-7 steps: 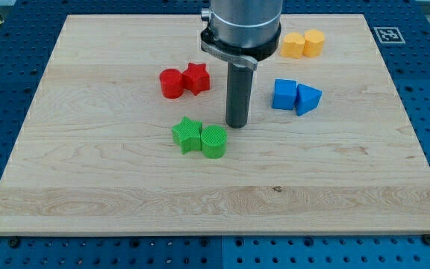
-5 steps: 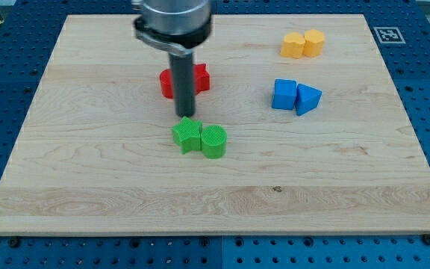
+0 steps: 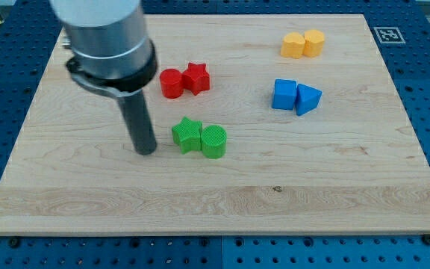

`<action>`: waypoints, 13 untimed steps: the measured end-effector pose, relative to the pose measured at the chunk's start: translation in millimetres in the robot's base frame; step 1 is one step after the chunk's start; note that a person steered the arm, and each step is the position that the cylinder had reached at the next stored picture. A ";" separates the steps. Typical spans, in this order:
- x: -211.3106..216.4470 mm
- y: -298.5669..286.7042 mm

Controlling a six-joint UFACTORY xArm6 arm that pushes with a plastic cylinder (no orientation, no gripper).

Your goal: Separate blue blocks

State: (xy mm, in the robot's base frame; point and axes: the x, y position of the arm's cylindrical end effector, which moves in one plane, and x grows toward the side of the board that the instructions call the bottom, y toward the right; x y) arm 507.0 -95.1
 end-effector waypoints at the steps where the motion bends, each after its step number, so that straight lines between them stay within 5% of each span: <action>1: 10.1 19.4; 4: 62.1 138.8; 7: 64.0 162.4; 9: 69.7 261.5; 11: 9.0 340.1; 13: -65.1 328.1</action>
State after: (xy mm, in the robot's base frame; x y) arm 441.9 232.9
